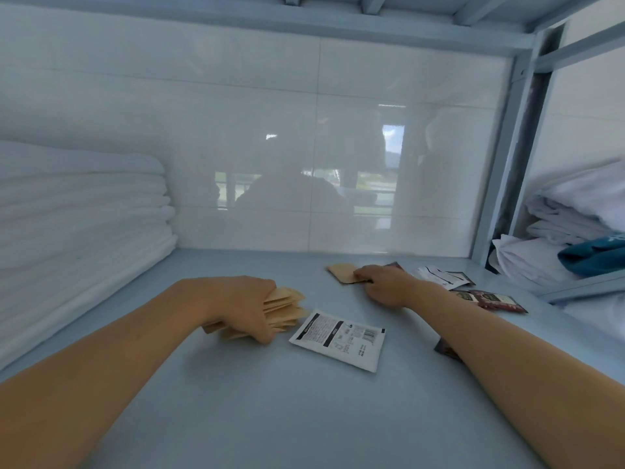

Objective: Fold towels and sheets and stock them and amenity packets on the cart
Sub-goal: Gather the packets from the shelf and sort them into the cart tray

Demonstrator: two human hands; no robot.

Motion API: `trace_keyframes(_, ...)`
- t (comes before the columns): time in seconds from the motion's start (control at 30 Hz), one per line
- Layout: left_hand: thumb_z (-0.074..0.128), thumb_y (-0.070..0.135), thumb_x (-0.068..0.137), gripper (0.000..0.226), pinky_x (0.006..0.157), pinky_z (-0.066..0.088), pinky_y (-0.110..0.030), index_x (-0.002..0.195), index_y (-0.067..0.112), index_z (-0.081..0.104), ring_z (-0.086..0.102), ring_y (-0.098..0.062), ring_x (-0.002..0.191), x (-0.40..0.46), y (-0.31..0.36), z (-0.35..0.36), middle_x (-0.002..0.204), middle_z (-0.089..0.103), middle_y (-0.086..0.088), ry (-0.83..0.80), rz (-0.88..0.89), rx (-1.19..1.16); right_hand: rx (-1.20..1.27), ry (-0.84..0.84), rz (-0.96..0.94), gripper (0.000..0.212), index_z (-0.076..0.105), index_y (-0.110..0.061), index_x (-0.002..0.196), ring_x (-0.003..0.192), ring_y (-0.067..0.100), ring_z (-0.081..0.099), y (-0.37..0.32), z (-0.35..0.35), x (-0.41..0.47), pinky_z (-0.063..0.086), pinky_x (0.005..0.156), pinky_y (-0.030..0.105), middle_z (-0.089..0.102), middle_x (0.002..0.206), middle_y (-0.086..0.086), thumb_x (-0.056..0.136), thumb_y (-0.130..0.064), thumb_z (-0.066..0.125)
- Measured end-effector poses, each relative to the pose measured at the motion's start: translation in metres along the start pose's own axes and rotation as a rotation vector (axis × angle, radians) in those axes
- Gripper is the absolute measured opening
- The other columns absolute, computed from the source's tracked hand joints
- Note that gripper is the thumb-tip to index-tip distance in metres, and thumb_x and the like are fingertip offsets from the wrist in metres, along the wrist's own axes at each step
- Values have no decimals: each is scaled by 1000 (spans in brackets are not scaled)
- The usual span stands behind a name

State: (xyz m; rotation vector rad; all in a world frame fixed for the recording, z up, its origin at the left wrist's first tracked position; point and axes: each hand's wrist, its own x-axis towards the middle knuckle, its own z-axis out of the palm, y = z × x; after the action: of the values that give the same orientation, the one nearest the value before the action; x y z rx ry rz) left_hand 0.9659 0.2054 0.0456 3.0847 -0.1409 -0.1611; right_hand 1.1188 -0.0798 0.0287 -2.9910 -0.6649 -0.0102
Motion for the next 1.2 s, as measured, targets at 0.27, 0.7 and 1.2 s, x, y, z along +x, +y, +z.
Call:
trace_keyframes(0.27, 62, 65, 70, 58, 63, 36, -33, 106, 27, 39, 54, -14, 84, 5, -10, 5, 96, 51, 6, 169, -85, -43, 60, -1, -182, 46, 68, -27, 133, 134, 27, 45, -28, 2, 10, 33, 117, 43, 50, 140, 4, 96, -9, 47)
trace_keyframes(0.7, 60, 67, 64, 60, 63, 43, -33, 107, 30, 42, 58, -13, 79, 14, -23, 10, 92, 57, 6, 247, -38, -93, 59, -53, -98, 72, 21, -24, 164, 153, 27, 29, -26, 4, 25, 23, 122, 36, 25, 169, 5, 98, -1, 39)
trace_keyframes(1.2, 61, 68, 63, 65, 62, 44, -32, 115, 35, 43, 59, -10, 79, -2, -18, 3, 94, 59, 8, 317, 37, -180, 90, 66, -439, 31, 72, -26, 128, 96, 8, 55, -86, -1, -43, 40, 88, 23, 58, 108, -7, 101, -37, 61)
